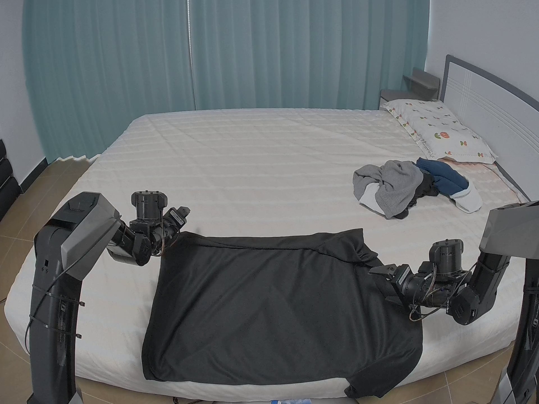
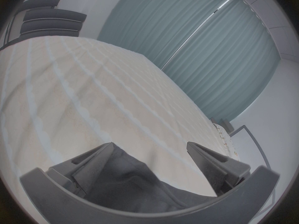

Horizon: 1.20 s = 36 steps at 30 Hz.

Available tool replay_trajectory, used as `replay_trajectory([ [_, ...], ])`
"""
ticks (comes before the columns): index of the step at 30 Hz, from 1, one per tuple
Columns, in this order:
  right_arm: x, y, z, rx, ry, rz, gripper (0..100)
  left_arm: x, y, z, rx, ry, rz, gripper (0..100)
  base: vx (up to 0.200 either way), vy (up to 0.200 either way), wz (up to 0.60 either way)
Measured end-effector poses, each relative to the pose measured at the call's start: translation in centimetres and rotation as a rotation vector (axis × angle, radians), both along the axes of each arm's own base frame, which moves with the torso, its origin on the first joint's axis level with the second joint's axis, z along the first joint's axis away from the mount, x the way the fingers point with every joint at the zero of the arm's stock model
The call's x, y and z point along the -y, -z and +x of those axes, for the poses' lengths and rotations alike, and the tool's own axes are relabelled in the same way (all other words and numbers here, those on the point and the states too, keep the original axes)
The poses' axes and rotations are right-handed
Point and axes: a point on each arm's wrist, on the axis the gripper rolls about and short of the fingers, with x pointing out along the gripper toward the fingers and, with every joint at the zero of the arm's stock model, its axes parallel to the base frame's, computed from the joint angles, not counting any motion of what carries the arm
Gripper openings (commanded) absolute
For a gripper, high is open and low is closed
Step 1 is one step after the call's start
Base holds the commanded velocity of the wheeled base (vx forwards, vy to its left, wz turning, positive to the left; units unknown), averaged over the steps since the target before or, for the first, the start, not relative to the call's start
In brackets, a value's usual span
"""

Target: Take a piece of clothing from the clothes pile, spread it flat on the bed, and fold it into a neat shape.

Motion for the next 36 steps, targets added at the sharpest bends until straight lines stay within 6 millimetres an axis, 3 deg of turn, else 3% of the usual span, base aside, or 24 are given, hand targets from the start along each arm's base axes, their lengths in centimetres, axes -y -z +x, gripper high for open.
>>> replay_trajectory([
  [9, -0.1, 0.3, -0.3, -0.014, -0.004, -0.003, 100, -0.3, 2.2, 0.5, -0.006, -0.009, 0.004, 100, 0.000, 0.000, 0.00],
  [21, -0.1, 0.3, -0.3, -0.014, -0.005, -0.003, 100, -0.4, 2.9, 0.5, -0.019, -0.035, 0.027, 100, 0.000, 0.000, 0.00],
  [22, -0.1, 0.3, -0.3, -0.015, -0.004, -0.003, 100, -0.4, 2.9, 0.5, -0.019, -0.035, 0.027, 0, 0.000, 0.000, 0.00],
  [36, -0.1, 0.3, -0.3, -0.015, -0.006, -0.003, 100, -1.5, 3.0, 0.5, -0.026, -0.069, 0.031, 0, 0.000, 0.000, 0.00],
])
